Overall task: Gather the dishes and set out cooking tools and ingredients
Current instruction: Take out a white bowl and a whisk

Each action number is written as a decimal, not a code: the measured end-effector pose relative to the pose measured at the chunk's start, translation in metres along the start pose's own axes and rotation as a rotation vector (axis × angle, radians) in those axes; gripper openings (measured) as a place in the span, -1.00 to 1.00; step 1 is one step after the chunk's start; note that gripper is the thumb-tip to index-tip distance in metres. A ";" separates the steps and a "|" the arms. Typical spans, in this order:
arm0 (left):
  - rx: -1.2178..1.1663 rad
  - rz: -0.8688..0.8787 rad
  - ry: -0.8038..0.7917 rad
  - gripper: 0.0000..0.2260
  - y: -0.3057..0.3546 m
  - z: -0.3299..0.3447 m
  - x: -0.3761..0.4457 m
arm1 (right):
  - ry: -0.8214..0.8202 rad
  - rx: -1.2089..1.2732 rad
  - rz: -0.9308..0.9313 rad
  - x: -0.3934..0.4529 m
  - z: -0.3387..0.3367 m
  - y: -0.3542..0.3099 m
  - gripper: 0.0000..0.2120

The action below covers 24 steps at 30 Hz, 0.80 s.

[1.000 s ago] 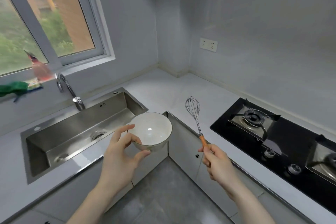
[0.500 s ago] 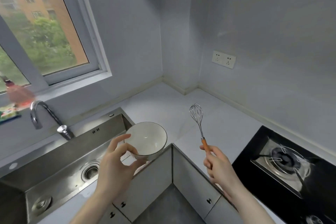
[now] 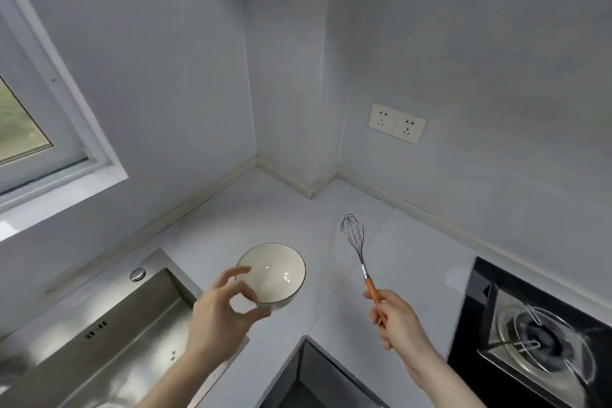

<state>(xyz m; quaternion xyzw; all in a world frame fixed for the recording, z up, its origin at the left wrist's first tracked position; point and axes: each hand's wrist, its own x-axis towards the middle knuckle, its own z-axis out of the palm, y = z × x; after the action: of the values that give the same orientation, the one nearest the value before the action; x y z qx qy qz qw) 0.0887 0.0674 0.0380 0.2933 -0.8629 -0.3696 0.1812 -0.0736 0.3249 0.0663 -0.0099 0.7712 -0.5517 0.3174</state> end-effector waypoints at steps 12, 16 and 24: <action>-0.003 -0.159 -0.205 -0.70 -0.052 0.081 0.125 | -0.042 -0.159 0.206 0.091 0.033 -0.001 -0.82; 0.033 -0.235 -0.220 -0.67 -0.062 0.093 0.152 | -0.058 -0.166 0.251 0.129 0.041 0.001 -0.87; 0.121 -0.258 -0.283 -0.74 -0.068 0.113 0.211 | -0.029 -0.075 0.365 0.208 0.060 0.003 -0.78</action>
<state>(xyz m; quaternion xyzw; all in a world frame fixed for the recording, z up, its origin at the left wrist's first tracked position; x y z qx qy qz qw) -0.1063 -0.0455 -0.0669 0.3567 -0.8557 -0.3749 -0.0086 -0.2082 0.1993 -0.0470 0.1105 0.7756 -0.4555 0.4228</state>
